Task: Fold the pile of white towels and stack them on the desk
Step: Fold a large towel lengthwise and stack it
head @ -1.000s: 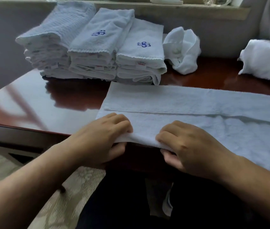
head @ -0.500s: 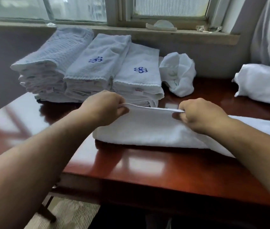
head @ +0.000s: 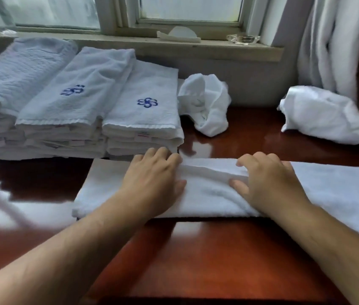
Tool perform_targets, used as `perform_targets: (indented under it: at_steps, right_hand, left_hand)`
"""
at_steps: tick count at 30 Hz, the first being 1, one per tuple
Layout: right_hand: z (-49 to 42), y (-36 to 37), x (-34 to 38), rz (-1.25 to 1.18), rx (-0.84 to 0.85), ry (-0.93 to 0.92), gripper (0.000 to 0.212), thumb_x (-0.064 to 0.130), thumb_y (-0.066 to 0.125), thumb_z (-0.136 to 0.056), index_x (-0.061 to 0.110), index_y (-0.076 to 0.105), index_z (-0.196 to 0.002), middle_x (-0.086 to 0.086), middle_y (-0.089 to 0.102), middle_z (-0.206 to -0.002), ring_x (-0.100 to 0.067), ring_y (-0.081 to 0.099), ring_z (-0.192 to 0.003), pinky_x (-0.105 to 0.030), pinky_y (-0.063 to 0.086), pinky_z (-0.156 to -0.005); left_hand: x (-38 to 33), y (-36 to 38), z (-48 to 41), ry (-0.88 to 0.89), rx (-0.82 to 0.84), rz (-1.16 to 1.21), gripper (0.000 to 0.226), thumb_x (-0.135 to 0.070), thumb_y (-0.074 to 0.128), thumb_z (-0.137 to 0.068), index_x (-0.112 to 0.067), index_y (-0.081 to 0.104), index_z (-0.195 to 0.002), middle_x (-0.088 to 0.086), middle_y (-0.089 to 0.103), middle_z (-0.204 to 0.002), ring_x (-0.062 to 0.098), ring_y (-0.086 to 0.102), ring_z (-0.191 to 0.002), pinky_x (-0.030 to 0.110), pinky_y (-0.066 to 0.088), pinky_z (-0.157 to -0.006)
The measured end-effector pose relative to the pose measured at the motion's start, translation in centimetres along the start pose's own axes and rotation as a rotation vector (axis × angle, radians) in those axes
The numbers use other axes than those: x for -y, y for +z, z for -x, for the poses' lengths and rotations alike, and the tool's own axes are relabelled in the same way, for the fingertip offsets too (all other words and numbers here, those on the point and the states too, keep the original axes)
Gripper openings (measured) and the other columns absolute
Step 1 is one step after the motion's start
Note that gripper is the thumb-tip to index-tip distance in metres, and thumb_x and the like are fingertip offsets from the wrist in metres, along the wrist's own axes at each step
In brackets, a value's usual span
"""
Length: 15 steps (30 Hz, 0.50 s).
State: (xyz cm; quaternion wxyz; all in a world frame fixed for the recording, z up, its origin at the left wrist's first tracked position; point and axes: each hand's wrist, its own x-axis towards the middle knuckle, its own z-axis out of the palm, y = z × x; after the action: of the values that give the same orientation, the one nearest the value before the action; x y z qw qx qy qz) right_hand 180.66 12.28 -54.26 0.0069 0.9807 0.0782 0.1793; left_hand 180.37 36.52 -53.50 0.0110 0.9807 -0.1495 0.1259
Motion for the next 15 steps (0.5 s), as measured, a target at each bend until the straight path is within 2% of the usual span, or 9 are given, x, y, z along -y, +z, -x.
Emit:
perform_targets:
  at_steps: [3, 8, 10, 13, 15]
  right_hand:
    - [3.7, -0.7, -3.8, -0.002, -0.127, 0.112, 0.047, 0.028, 0.087, -0.067, 0.015, 0.071, -0.108, -0.010, 0.065, -0.095, -0.040, 0.060, -0.089, -0.045, 0.046, -0.075]
    - [9.8, -1.7, -10.6, 0.044, -0.192, 0.397, 0.058, 0.004, 0.085, -0.057, 0.012, 0.071, -0.113, -0.014, 0.065, -0.105, -0.043, 0.058, -0.094, -0.047, 0.046, -0.076]
    - [11.7, -2.1, -12.9, 0.059, -0.186, 0.497, 0.055, 0.000, 0.082, -0.062, 0.011, 0.070, -0.115, -0.015, 0.064, -0.107, -0.043, 0.057, -0.095, -0.048, 0.045, -0.076]
    - [13.2, -2.5, -15.8, 0.117, -0.133, 0.567, 0.038, 0.003, 0.076, -0.073, 0.013, 0.071, -0.109, -0.012, 0.064, -0.099, -0.040, 0.057, -0.092, -0.044, 0.042, -0.074]
    - [13.0, -3.1, -17.6, 0.157, -0.125, 0.587, 0.026, 0.008, 0.074, -0.079, 0.016, 0.071, -0.104, -0.008, 0.066, -0.095, -0.038, 0.058, -0.092, -0.040, 0.036, -0.075]
  left_hand:
    - [-4.4, 0.7, -2.1, 0.126, 0.055, 0.065, 0.056, -0.061, 0.047, -0.093, -0.031, 0.045, -0.140, -0.003, 0.049, -0.136, 0.023, 0.044, -0.127, 0.041, 0.038, -0.102]
    - [-12.4, 1.5, -6.0, 0.343, 0.037, 0.175, 0.045, -0.057, 0.051, -0.094, -0.034, 0.052, -0.133, -0.006, 0.054, -0.130, 0.019, 0.051, -0.120, 0.037, 0.041, -0.095]
    - [-15.3, 1.6, -7.1, 0.412, 0.034, 0.211, 0.038, -0.056, 0.054, -0.093, -0.036, 0.056, -0.126, -0.008, 0.057, -0.123, 0.019, 0.054, -0.113, 0.034, 0.039, -0.082]
    - [-18.7, 1.9, -8.2, 0.473, 0.054, 0.256, 0.025, -0.049, 0.058, -0.093, -0.034, 0.061, -0.113, -0.008, 0.061, -0.114, 0.020, 0.058, -0.106, 0.030, 0.032, -0.071]
    - [-20.2, 2.3, -8.9, 0.471, 0.039, 0.279, 0.012, -0.042, 0.055, -0.094, -0.030, 0.059, -0.096, -0.007, 0.059, -0.099, 0.023, 0.060, -0.099, 0.030, 0.030, -0.064]
